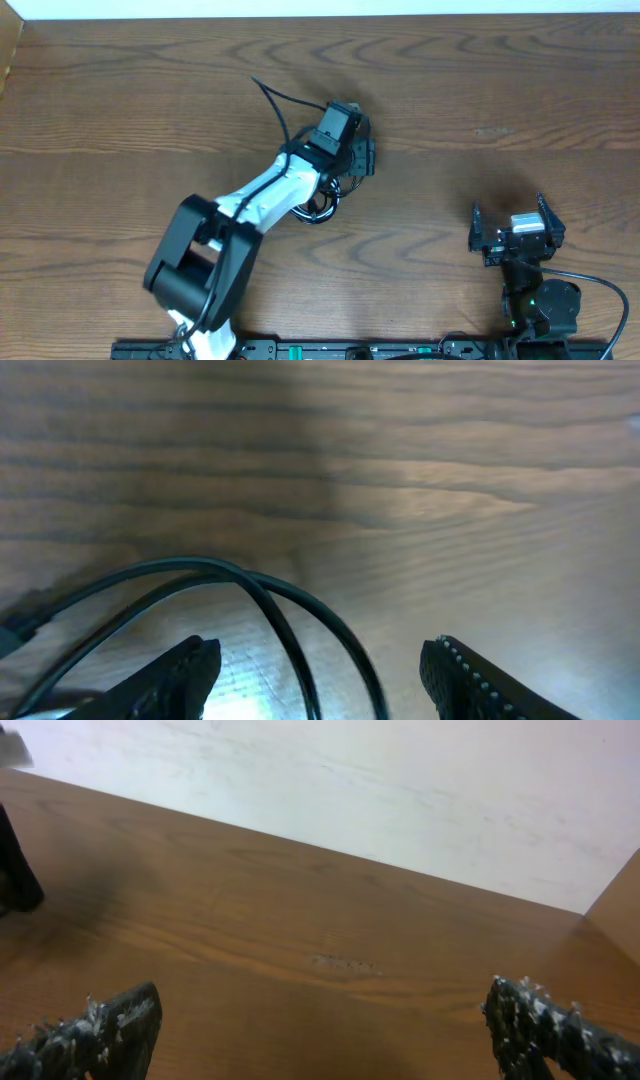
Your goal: Untangle cables
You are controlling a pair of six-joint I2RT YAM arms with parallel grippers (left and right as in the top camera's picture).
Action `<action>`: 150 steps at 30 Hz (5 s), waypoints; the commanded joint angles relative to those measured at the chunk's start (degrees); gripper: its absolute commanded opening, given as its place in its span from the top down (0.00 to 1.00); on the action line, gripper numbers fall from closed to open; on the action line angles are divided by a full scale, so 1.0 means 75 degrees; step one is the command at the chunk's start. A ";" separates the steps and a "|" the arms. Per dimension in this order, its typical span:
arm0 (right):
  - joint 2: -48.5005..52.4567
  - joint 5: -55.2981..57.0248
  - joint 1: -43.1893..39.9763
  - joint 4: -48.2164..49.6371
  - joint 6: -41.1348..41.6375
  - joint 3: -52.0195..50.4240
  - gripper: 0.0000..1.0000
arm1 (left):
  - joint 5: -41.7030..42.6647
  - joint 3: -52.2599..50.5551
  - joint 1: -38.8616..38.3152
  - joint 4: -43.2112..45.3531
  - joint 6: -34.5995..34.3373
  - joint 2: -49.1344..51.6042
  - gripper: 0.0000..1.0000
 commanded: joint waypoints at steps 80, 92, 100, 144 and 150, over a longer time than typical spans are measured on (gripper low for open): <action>-0.0041 -0.0073 0.0052 -0.0032 -0.0070 -0.0006 0.01 | -0.3188 0.0058 -0.0041 -0.2993 0.0189 -0.2095 0.89; -0.0041 -0.0073 0.0052 -0.0032 -0.0067 -0.0006 0.01 | -0.2500 0.0082 -0.0041 -0.3235 0.0825 -0.1309 0.62; -0.0041 -0.0073 0.0052 -0.0032 -0.0067 -0.0006 0.01 | -0.2498 0.0227 -0.0041 -0.2221 0.1102 -0.1679 0.43; -0.0041 -0.0073 0.0052 -0.0032 -0.0067 -0.0006 0.01 | -0.2492 0.0210 0.0020 -0.0769 0.1049 -0.2958 0.92; -0.0041 -0.0073 0.0052 -0.0032 -0.0070 -0.0006 0.01 | -0.2495 0.0201 0.0038 -0.1568 0.1049 -0.3147 0.92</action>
